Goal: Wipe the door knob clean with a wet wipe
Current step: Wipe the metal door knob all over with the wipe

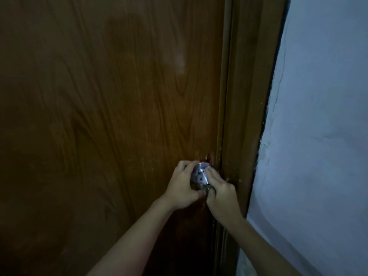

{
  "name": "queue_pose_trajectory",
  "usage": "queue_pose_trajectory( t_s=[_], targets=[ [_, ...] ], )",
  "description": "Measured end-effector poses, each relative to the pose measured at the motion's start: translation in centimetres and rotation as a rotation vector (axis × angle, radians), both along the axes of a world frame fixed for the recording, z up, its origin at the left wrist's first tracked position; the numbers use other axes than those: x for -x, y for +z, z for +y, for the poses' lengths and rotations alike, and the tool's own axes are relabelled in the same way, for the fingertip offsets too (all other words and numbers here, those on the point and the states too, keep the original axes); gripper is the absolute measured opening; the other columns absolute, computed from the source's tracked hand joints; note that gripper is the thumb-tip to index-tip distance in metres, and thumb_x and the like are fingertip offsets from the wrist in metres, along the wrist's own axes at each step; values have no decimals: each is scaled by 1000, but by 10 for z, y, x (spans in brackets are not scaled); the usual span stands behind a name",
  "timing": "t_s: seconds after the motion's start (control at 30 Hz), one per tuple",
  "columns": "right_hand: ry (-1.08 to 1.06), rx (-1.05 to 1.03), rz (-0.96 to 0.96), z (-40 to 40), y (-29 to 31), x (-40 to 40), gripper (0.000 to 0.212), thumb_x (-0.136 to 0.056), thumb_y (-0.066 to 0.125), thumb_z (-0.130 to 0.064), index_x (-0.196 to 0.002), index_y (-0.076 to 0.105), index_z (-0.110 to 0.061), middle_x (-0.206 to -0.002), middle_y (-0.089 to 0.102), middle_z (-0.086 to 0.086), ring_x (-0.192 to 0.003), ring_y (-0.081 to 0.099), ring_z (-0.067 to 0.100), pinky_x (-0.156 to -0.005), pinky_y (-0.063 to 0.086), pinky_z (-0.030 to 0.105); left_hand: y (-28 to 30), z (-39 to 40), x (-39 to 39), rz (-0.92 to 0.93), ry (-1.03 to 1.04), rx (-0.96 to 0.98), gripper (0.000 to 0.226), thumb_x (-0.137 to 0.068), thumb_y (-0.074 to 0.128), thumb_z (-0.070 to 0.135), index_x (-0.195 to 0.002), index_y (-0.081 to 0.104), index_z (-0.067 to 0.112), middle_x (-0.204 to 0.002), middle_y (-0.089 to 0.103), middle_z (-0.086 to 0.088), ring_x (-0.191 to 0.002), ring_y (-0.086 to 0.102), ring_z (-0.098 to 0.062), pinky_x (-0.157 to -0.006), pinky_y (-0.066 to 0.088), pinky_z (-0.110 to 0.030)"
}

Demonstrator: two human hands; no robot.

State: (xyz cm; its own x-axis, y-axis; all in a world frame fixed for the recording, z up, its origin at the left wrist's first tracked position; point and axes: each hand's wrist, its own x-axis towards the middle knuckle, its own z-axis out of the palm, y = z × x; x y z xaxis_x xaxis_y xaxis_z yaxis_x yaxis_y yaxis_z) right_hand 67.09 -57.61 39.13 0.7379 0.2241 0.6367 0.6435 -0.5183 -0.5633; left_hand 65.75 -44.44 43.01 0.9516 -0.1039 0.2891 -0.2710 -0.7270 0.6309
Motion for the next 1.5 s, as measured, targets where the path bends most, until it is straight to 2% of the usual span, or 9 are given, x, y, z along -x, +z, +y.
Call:
queue_pose_trajectory(
  t_s=[0.1, 0.23, 0.4, 0.6, 0.73, 1.0, 1.2, 1.3, 1.5],
  targets=[
    [-100, -58, -32, -8, -13, 9, 44, -76, 57, 13, -119, 55, 3, -123, 59, 19, -108, 60, 24, -95, 36, 9, -2, 1, -2, 5, 5, 3, 81, -69, 76, 18, -137, 32, 19, -125, 33, 2, -121, 36, -16, -105, 39, -33],
    [-129, -41, -53, -9, -9, 6, 47, -67, 64, 20, -111, 60, 5, -114, 64, 20, -98, 66, 26, -89, 41, 16, -4, 0, -3, -6, 29, 0, 80, -70, 76, 17, -137, 32, 18, -127, 34, 0, -122, 37, -16, -103, 40, -32],
    [-138, -48, -97, -14, -17, 7, 32, -67, 70, 13, -98, 67, 6, -91, 72, 21, -81, 70, 20, -83, 34, -6, -5, -1, -2, 2, 35, 10, 79, -70, 75, 15, -137, 33, 15, -128, 34, -2, -122, 37, -18, -103, 41, -35],
    [-114, 31, -114, -11, -9, 0, 32, -70, 61, 12, -102, 64, 9, -99, 69, 26, -87, 70, 28, -80, 45, 16, -4, -1, -3, -6, 51, 1, 77, -71, 74, 13, -137, 34, 15, -127, 36, -1, -121, 37, -16, -102, 41, -31],
    [-193, 10, -98, -16, -19, 1, 32, -63, 75, 14, -93, 70, 5, -69, 74, 17, -53, 68, 18, -64, 42, 4, -3, -2, -1, -1, 49, 22, 76, -72, 73, 12, -137, 34, 15, -128, 36, 0, -120, 36, -14, -101, 39, -27],
    [-72, 130, -160, -10, -31, 8, 54, -74, 64, 13, -125, 46, 7, -129, 52, 24, -119, 50, 30, -95, 40, 34, -4, -2, -1, -10, 62, -6, 77, -70, 74, 13, -136, 34, 17, -128, 37, 0, -121, 38, -15, -103, 42, -35],
    [-17, 39, -28, -10, -15, 2, 44, -89, 43, -10, -130, 41, 7, -130, 53, 25, -118, 56, 29, -98, 31, 6, -2, -2, 0, -5, 48, 14, 77, -70, 74, 12, -136, 34, 16, -127, 36, 0, -119, 38, -14, -102, 41, -31],
    [62, 108, -112, -13, -17, 0, 41, -87, 47, -4, -127, 45, 4, -134, 49, 20, -128, 43, 23, -107, 20, 6, -1, -1, 2, 13, 29, 24, 78, -71, 73, 12, -138, 33, 15, -129, 36, -1, -121, 37, -15, -103, 41, -33],
    [-78, 77, -179, -16, -9, -2, 38, -65, 72, 15, -102, 64, 8, -103, 68, 25, -89, 69, 28, -88, 40, 13, -1, 1, 1, 32, 30, 47, 79, -69, 74, 11, -137, 34, 16, -128, 36, 0, -122, 38, -16, -103, 42, -35]
  ],
)
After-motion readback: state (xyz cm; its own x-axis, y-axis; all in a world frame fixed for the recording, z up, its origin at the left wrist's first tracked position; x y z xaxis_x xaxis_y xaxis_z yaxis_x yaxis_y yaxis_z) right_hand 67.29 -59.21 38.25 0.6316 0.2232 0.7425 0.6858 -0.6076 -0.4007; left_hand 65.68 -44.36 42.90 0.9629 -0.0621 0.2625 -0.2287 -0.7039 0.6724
